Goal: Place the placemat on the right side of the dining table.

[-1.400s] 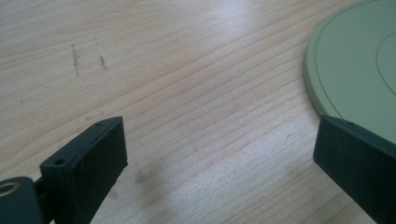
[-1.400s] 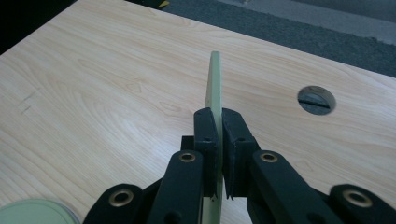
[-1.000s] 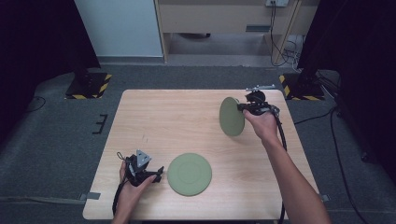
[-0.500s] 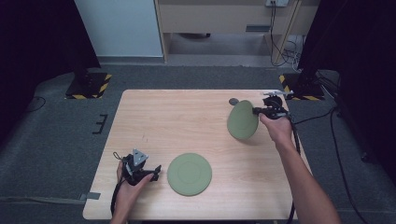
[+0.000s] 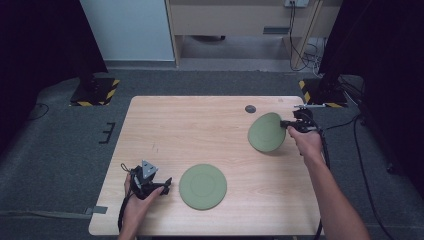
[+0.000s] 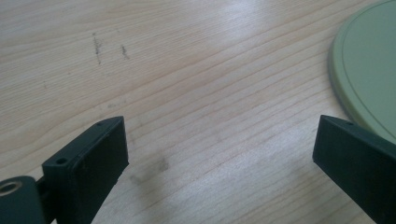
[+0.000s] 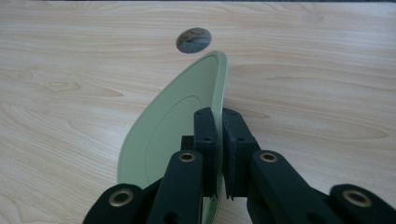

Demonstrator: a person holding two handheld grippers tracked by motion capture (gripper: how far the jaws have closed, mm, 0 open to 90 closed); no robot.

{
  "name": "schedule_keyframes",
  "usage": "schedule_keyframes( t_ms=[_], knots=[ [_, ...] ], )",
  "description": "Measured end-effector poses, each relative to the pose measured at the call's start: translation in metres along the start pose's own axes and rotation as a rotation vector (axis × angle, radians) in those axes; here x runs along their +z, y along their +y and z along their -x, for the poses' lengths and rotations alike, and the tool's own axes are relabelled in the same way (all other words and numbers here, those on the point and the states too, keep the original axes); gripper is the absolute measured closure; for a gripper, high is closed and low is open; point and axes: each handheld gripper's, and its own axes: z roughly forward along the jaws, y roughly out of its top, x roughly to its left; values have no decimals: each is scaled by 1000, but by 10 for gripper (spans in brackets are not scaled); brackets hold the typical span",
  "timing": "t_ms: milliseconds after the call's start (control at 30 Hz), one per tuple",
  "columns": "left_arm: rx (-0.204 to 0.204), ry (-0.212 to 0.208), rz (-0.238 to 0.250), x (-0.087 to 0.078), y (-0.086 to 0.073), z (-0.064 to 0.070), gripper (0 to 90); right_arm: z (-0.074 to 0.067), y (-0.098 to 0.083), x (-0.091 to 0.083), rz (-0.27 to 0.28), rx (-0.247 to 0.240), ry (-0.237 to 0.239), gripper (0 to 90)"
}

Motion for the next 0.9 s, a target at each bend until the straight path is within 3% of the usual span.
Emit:
schedule_keyframes(
  t_ms=[200, 333, 667, 900],
  knots=[
    [-11, 9, -15, 0, -2, -4, 27, 14, -7, 3, -5, 25, -8, 862],
    [-13, 12, -23, 0, -3, -7, 29, 24, -12, 6, -12, 69, -19, 862],
    [-31, 14, -41, 2, -7, -17, 34, 38, -22, 20, -40, 98, -37, 861],
    [-38, 10, -45, 3, -6, -16, 34, 47, -24, 27, -51, 113, -37, 859]
  ],
)
